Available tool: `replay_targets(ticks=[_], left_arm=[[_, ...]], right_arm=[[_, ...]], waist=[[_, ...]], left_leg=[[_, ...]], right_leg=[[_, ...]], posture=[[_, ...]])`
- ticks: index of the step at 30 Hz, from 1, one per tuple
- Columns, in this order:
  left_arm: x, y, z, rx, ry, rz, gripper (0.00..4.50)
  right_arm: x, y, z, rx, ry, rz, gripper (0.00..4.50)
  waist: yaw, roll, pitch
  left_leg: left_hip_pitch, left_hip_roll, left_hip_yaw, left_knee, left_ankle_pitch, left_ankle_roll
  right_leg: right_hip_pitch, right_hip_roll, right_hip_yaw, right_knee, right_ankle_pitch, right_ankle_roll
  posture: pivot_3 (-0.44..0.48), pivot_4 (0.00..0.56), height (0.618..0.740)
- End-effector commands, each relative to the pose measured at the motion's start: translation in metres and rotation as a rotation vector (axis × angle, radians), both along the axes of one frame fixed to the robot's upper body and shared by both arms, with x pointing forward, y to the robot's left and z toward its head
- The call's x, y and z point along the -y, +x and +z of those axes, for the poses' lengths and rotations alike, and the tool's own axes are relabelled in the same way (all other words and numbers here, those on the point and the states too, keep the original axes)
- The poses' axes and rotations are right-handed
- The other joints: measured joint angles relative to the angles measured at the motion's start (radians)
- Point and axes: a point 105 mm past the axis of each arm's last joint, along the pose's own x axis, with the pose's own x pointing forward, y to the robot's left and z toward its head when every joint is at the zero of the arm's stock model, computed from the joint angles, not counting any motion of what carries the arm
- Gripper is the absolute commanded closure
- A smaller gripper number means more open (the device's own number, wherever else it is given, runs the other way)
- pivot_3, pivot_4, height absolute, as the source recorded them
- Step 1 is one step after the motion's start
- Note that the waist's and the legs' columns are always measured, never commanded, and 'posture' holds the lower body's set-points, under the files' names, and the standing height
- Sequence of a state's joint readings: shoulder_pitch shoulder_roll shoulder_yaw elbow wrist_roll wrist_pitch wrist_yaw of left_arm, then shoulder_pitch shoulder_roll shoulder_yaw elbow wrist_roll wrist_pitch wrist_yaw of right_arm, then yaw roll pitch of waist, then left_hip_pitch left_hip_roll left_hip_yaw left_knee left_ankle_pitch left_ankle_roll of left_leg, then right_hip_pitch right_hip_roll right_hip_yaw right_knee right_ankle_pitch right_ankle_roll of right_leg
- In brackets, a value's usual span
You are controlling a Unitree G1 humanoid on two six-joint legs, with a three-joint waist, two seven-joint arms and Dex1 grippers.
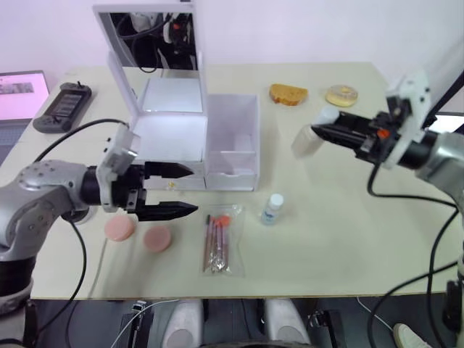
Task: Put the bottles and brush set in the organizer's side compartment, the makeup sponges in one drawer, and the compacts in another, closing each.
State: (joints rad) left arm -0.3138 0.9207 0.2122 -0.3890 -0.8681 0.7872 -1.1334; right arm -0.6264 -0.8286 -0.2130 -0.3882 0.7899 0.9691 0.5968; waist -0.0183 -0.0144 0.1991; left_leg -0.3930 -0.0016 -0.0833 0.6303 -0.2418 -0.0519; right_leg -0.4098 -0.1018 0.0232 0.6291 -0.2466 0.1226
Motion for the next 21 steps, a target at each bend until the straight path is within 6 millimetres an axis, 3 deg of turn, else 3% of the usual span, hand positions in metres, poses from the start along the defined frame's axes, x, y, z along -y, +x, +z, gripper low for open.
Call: replay_targets(ticks=[1,6,15,21], left_arm=[[-0.008,-0.002,0.009,0.083,-0.005,0.056,0.00],[-0.018,-0.002,0.008,0.129,-0.043,0.168,0.00],[-0.024,-0.003,0.005,0.153,-0.075,0.239,0.00],[-0.023,-0.002,0.005,0.159,-0.075,0.241,0.00]], right_arm=[[-0.024,-0.003,0.018,0.025,0.002,0.043,3.76],[-0.058,0.004,0.021,-0.124,0.027,0.104,3.76],[-0.085,0.017,0.001,-0.163,0.005,0.023,3.76],[-0.092,0.025,-0.018,-0.167,-0.012,-0.049,3.76]], waist=[[0.004,0.000,0.000],[-0.001,0.000,0.000],[-0.002,0.000,0.000],[-0.002,0.000,0.000]], left_leg=[[-0.002,0.000,0.000,0.000,0.000,0.000],[-0.006,0.000,0.000,0.000,0.000,0.000],[-0.014,0.000,0.000,0.002,0.000,0.000],[-0.014,0.000,0.000,0.002,0.000,0.000]], right_leg=[[-0.001,0.000,0.000,0.000,0.000,0.000],[-0.006,0.000,0.000,0.000,0.001,0.002],[-0.015,0.000,0.000,0.003,0.003,0.002],[-0.016,0.001,0.000,0.003,0.003,0.002]], posture=[[0.000,0.150,0.740],[0.000,0.150,0.740],[0.000,0.150,0.740],[0.000,0.150,0.740]])
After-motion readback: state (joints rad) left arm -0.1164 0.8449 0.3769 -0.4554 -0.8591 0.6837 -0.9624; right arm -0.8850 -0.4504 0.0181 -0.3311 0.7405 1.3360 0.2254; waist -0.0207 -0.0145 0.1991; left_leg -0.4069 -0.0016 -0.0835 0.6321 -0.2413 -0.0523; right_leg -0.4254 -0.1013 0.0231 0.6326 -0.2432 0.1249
